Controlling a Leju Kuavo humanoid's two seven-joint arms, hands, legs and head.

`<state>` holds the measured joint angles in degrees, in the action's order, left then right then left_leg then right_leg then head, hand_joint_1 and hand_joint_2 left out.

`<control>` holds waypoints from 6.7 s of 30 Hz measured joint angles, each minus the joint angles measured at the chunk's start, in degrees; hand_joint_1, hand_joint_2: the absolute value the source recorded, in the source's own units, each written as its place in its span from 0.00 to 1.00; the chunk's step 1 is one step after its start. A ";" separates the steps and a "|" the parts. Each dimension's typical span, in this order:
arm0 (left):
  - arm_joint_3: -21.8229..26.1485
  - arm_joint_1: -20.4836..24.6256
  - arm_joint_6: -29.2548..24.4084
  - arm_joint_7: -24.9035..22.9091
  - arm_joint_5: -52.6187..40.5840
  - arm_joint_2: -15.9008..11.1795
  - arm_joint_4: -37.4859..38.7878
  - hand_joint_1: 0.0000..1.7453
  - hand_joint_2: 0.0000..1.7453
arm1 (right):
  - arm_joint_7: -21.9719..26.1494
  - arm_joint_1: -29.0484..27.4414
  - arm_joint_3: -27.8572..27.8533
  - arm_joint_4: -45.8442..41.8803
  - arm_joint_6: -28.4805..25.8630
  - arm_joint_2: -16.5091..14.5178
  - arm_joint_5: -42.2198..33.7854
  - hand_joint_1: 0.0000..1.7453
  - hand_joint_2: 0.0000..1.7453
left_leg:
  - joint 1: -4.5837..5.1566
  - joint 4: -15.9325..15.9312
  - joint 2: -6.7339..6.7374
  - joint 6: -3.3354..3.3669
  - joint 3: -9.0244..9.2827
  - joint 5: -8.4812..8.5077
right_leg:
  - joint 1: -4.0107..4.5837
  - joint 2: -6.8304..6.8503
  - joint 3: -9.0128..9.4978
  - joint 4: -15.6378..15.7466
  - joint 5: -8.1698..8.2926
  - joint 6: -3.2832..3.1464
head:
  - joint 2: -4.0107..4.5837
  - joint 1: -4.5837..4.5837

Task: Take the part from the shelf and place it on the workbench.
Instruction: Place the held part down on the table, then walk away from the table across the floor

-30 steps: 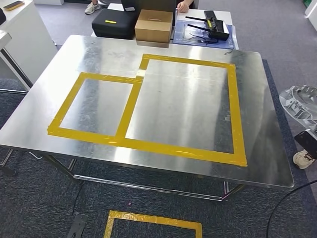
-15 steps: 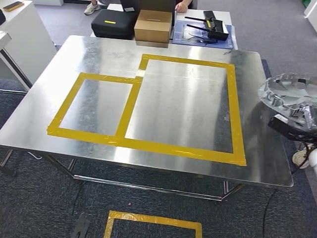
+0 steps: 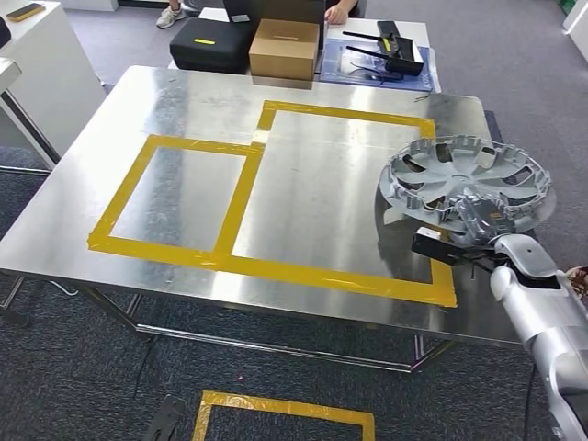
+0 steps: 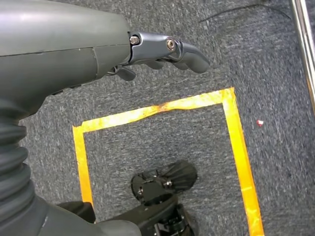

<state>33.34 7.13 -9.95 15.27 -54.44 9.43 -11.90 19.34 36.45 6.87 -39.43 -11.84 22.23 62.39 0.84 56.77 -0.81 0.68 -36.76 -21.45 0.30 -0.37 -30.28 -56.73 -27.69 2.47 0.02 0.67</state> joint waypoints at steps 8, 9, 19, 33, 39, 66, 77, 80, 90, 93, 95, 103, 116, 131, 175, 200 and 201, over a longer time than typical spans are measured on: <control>-1.33 -0.09 0.34 -0.16 -1.30 0.75 0.00 0.00 1.00 | 0.41 1.40 7.27 0.01 1.81 -5.08 0.49 1.00 1.00 | -0.09 -0.01 0.02 -0.11 0.10 0.08 | 0.08 -0.05 0.05 0.00 0.08 -0.13 | 0.00 -0.01; -1.34 -0.11 0.34 -0.13 -1.30 0.83 0.00 0.00 1.00 | 0.75 1.62 8.11 0.02 2.08 -5.57 0.53 1.00 1.00 | -0.10 -0.01 0.02 -0.12 0.10 0.09 | 0.08 -0.04 0.06 0.00 0.08 -0.13 | 0.00 -0.01; -1.28 -0.34 0.20 -0.08 -1.20 1.15 0.01 0.00 1.00 | 3.20 3.99 14.86 0.49 4.86 -9.89 -0.71 1.00 1.00 | -0.15 -0.02 0.02 -0.13 0.15 0.12 | 0.12 -0.03 0.10 0.00 0.10 -0.16 | 0.00 0.01; -1.26 -0.39 -0.05 -0.16 -0.98 1.15 0.00 0.00 1.00 | 5.26 5.47 17.81 1.76 6.90 -11.67 -2.90 1.00 1.00 | -0.16 -0.02 0.03 -0.14 0.24 0.13 | 0.12 -0.05 0.12 0.00 0.13 -0.20 | 0.00 -0.01; -1.15 -0.40 -0.32 0.32 -0.68 1.16 0.01 0.00 1.00 | 4.45 5.18 18.49 2.44 5.85 -10.89 -6.08 1.00 1.00 | -0.17 -0.01 0.05 -0.14 0.27 0.13 | 0.11 -0.05 0.11 0.00 0.13 -0.20 | 0.00 -0.01; 0.57 0.15 0.65 0.93 0.36 0.75 -0.01 0.00 0.00 | 2.27 3.28 20.47 2.54 4.69 -7.54 -9.17 0.00 1.00 | -0.15 -0.01 0.03 -0.10 0.22 0.19 | 0.10 -0.03 0.13 0.02 0.20 -0.20 | 0.00 -0.01; 1.63 0.21 0.36 1.17 0.06 0.74 -0.01 0.00 0.00 | 1.95 2.49 21.39 -2.60 7.04 -7.29 -14.72 0.00 1.00 | -0.16 -0.01 0.03 -0.10 0.23 0.19 | 0.11 -0.04 0.11 0.02 0.19 -0.21 | 0.00 -0.01; 1.91 0.20 0.43 1.44 -0.02 0.74 -0.01 0.00 0.00 | 1.32 0.58 21.32 -8.60 9.36 -7.18 -18.85 0.00 1.00 | -0.16 -0.01 0.03 -0.10 0.22 0.19 | 0.11 -0.04 0.11 0.02 0.19 -0.22 | 0.00 -0.01; 2.88 0.18 0.18 1.85 -0.07 0.76 0.00 0.00 0.00 | -2.48 -3.60 21.40 -27.87 14.13 -7.02 -26.81 0.00 1.00 | -0.16 -0.02 0.03 -0.11 0.22 0.18 | 0.11 -0.03 0.09 0.02 0.16 -0.24 | 0.00 -0.01; 3.18 0.18 0.07 2.03 0.12 0.75 -0.01 0.00 0.00 | -3.54 -4.14 21.52 -31.76 13.63 -6.84 -27.04 0.00 1.00 | -0.16 -0.02 0.03 -0.11 0.22 0.18 | 0.11 -0.03 0.05 0.02 0.17 -0.24 | 0.00 -0.02; 3.47 0.17 -0.05 2.13 0.33 0.74 -0.01 0.00 0.00 | -4.90 -4.64 21.61 -35.21 11.81 -6.19 -26.15 0.00 1.00 | -0.16 -0.02 0.03 -0.10 0.22 0.18 | 0.11 -0.03 0.00 0.02 0.17 -0.24 | 0.00 -0.02; 4.45 0.17 -0.28 2.48 0.63 0.74 -0.01 0.00 0.00 | -7.03 -6.15 21.43 -43.48 8.22 -3.12 -24.40 0.00 1.00 | -0.16 -0.01 0.03 -0.10 0.24 0.18 | 0.10 -0.03 -0.04 0.02 0.17 -0.24 | 0.00 -0.02; 7.94 -1.50 -1.48 3.18 4.37 0.71 0.00 0.00 0.00 | 0.32 -49.09 -5.22 -73.35 -14.51 -1.09 -21.08 0.00 1.00 | -0.01 0.06 -0.63 -0.02 0.38 -0.66 | -0.07 0.54 0.53 0.26 -0.49 -0.07 | 0.00 -0.02; 10.72 -1.50 -2.58 3.34 4.94 0.42 -0.01 0.00 0.00 | 14.51 -63.96 -26.09 -79.96 -6.20 -32.05 -32.61 0.00 0.00 | -0.39 -0.74 -0.31 1.00 1.43 -0.72 | -0.80 0.38 -5.29 -14.37 -9.67 1.63 | 0.00 0.34; 11.67 -0.92 -2.29 3.90 3.99 0.42 -0.01 0.00 0.00 | 19.65 -59.31 -30.83 -70.29 -6.02 -41.32 -34.56 0.00 0.00 | -0.97 6.48 0.35 -2.70 -1.54 -7.15 | -0.67 0.45 0.83 1.31 1.41 -2.03 | 0.00 -0.24; 12.47 -0.68 -2.02 4.33 1.74 1.18 -0.01 0.00 0.00 | 15.45 -35.14 -74.57 -1.84 -5.90 -31.27 -39.56 0.00 0.00 | -0.03 -1.38 0.48 -0.37 1.77 0.80 | 0.17 0.47 3.66 1.27 -1.09 -0.73 | 0.00 0.39; 12.60 -0.76 -2.04 4.37 1.68 1.17 0.00 0.00 0.00 | 14.67 -34.78 -75.28 1.14 -6.73 -30.80 -39.16 0.00 0.00 | -0.11 -1.51 0.54 -0.72 1.66 1.29 | 0.20 0.48 3.12 1.30 -0.64 -0.98 | 0.00 0.43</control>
<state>45.94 6.37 -11.98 19.64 -52.76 10.60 -11.90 34.01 1.66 -68.41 -38.29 -18.56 -8.57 23.22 0.73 55.26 -0.28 -0.04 -35.10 -20.16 0.51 0.11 -27.16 -55.42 -28.33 1.50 0.02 1.10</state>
